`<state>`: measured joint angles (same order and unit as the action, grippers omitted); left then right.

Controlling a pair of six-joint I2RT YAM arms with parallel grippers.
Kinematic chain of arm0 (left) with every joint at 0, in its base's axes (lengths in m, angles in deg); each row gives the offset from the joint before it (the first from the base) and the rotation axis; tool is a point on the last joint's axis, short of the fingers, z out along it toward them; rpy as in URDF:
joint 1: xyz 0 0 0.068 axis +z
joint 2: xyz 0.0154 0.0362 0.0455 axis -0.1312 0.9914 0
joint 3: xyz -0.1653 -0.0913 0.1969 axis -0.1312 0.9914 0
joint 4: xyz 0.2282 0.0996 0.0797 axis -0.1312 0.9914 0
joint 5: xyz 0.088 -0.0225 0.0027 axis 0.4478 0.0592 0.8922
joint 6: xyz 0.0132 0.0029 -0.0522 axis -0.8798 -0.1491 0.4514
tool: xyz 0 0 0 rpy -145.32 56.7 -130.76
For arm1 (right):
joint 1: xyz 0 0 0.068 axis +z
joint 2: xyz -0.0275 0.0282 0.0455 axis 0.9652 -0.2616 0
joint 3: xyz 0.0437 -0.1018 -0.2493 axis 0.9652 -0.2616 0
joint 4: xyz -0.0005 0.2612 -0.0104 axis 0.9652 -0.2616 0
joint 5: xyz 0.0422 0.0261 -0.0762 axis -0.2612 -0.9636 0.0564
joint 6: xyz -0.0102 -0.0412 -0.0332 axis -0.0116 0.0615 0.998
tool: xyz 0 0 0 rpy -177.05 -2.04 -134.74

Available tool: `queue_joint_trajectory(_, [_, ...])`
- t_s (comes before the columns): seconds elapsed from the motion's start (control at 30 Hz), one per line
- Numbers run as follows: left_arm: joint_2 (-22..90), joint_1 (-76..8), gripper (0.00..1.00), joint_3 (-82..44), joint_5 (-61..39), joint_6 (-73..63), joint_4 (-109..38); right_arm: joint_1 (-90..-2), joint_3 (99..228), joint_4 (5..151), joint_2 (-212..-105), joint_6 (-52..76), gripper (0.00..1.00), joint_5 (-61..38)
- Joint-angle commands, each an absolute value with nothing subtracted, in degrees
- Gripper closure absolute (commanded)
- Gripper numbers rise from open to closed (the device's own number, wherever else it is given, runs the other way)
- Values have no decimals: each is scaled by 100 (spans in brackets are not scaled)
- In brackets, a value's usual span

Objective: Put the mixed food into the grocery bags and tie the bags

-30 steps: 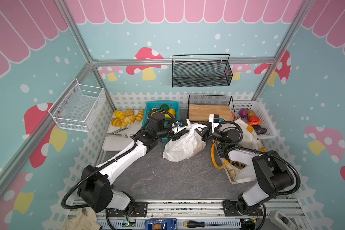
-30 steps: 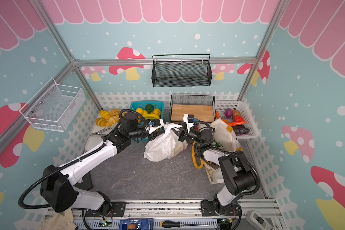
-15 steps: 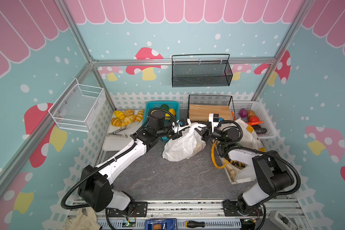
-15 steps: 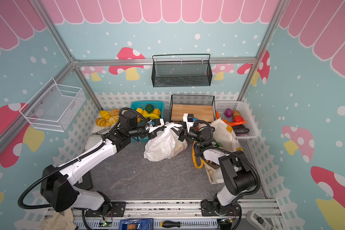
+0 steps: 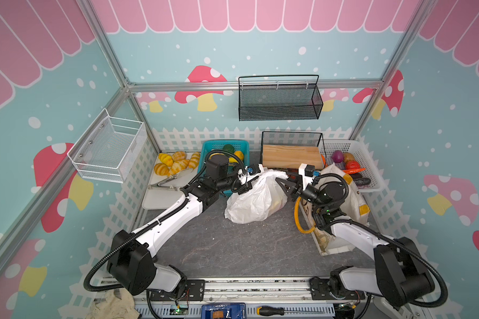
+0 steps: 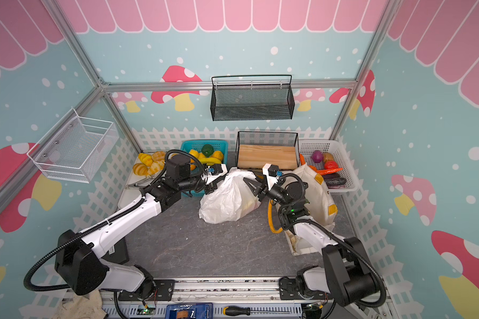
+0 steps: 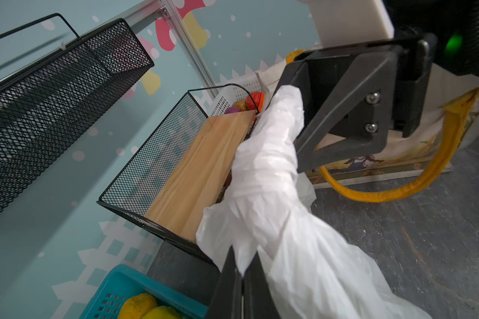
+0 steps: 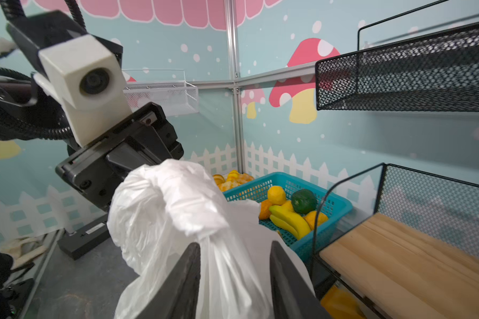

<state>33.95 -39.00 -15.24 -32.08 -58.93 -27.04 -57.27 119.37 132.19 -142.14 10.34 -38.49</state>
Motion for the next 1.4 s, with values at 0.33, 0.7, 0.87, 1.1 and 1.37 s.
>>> queue_joint_trajectory(0.33, [3282,-3865,100,-1471,-3391,-5852,-2731,-5748,11785,11402,-12943,2124,71,-3341])
queue_joint_trajectory(0.7, [3264,-3877,100,-1506,-3420,-5894,-2700,-5726,11895,11831,-13531,1678,82,-3679])
queue_joint_trajectory(0.87, [3264,-3899,100,-1515,-3437,-5922,-2668,-5725,11970,12266,-13824,1365,80,-3666])
queue_joint_trajectory(1.1, [3256,-3922,100,-1531,-3447,-5992,-2597,-5739,12151,12536,-13989,1246,76,-3621])
queue_joint_trajectory(1.37, [3264,-3934,100,-1541,-3475,-6045,-2545,-5752,12358,12491,-14129,1491,71,-3747])
